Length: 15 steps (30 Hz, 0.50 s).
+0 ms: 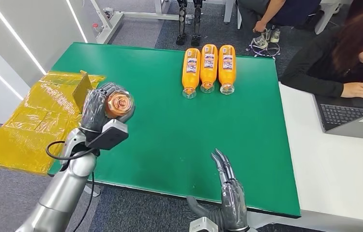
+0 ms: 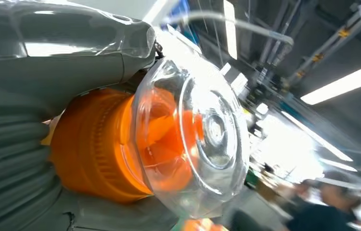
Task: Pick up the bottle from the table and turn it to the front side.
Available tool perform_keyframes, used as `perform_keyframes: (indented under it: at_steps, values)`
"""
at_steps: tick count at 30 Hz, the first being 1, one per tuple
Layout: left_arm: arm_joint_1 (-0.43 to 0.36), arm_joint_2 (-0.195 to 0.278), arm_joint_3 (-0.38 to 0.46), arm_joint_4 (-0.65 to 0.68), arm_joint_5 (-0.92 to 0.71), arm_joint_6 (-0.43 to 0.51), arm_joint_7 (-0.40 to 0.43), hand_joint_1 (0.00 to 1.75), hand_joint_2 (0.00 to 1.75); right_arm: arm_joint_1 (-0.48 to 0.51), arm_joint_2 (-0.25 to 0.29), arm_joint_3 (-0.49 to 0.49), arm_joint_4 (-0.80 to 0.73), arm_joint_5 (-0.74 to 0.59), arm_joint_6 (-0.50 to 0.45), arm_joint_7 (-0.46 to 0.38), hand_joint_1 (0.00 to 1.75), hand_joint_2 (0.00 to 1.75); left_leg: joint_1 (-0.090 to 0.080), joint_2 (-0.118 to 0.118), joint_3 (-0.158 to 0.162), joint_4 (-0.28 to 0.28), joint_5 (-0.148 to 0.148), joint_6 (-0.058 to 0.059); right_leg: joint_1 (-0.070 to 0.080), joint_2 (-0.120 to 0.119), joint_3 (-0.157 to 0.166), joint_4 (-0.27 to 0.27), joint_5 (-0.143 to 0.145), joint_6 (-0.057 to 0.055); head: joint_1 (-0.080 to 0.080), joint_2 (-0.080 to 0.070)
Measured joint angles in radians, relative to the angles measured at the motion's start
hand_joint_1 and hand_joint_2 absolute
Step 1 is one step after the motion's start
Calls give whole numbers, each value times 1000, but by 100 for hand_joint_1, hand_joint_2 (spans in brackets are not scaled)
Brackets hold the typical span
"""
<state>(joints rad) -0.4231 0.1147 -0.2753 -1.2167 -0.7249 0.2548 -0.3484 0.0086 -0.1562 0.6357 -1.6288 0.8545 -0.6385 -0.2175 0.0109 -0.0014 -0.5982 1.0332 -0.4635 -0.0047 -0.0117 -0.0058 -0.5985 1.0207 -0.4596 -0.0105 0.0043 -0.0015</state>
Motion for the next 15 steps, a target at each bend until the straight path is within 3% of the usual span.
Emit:
perform_keyframes:
  at_steps: [7,15]
  values:
    - [-148,46,-1,302,-330,118,124,175,175,-19,8,16,23,-11,21,-1,0,175,0,1,0,0,0,0,0,1,0,0,0,0,0,0]
    - [-292,63,-36,644,-513,114,301,175,175,-49,16,28,44,-30,37,2,0,175,0,1,0,0,0,0,0,2,-1,0,0,0,0,0]
